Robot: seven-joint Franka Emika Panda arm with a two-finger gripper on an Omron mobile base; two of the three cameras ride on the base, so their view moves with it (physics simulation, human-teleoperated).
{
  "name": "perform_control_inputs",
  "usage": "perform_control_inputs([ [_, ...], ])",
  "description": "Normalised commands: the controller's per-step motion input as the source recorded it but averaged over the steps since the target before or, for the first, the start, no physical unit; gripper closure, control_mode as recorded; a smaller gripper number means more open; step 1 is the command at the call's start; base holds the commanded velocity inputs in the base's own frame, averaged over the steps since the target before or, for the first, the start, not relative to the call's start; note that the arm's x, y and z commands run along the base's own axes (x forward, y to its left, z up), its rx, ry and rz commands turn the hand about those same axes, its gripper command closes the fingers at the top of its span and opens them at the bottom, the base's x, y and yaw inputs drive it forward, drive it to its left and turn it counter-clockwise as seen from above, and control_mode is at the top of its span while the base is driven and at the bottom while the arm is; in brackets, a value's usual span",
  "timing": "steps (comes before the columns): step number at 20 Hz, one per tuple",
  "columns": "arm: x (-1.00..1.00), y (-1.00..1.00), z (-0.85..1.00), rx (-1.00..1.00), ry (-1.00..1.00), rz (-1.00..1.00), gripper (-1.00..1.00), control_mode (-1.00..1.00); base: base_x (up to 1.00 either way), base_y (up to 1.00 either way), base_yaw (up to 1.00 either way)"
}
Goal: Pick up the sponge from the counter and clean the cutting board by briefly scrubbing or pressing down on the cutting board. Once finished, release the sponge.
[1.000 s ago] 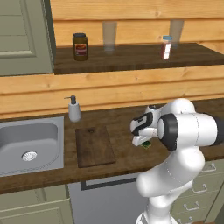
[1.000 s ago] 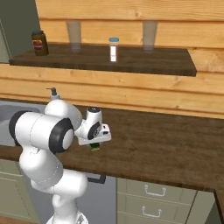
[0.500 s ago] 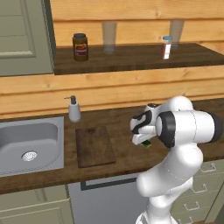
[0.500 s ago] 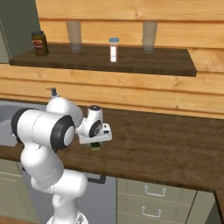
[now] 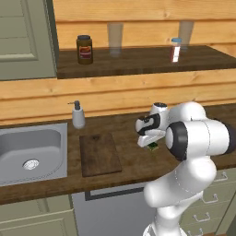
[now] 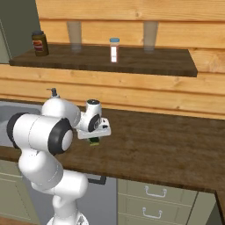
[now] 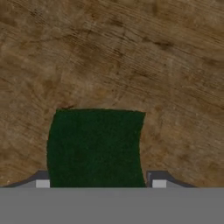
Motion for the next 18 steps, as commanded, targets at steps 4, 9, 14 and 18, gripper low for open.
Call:
perform_control_inputs([
  [4,0.23,0.42,0.35,0.00,0.00,0.00,1.00,-1.00,0.00,0.00,0.00],
  [9,0.02,0.09,0.03,0.00,0.00,0.01,1.00,-1.00,0.00,0.00,0.00],
  [14,0.13,0.52,0.05,0.00,0.00,0.01,1.00,-1.00,0.00,0.00,0.00],
  [18,0.26,0.67,0.00,-0.01,0.00,0.01,1.00,-1.00,0.00,0.00,0.00],
])
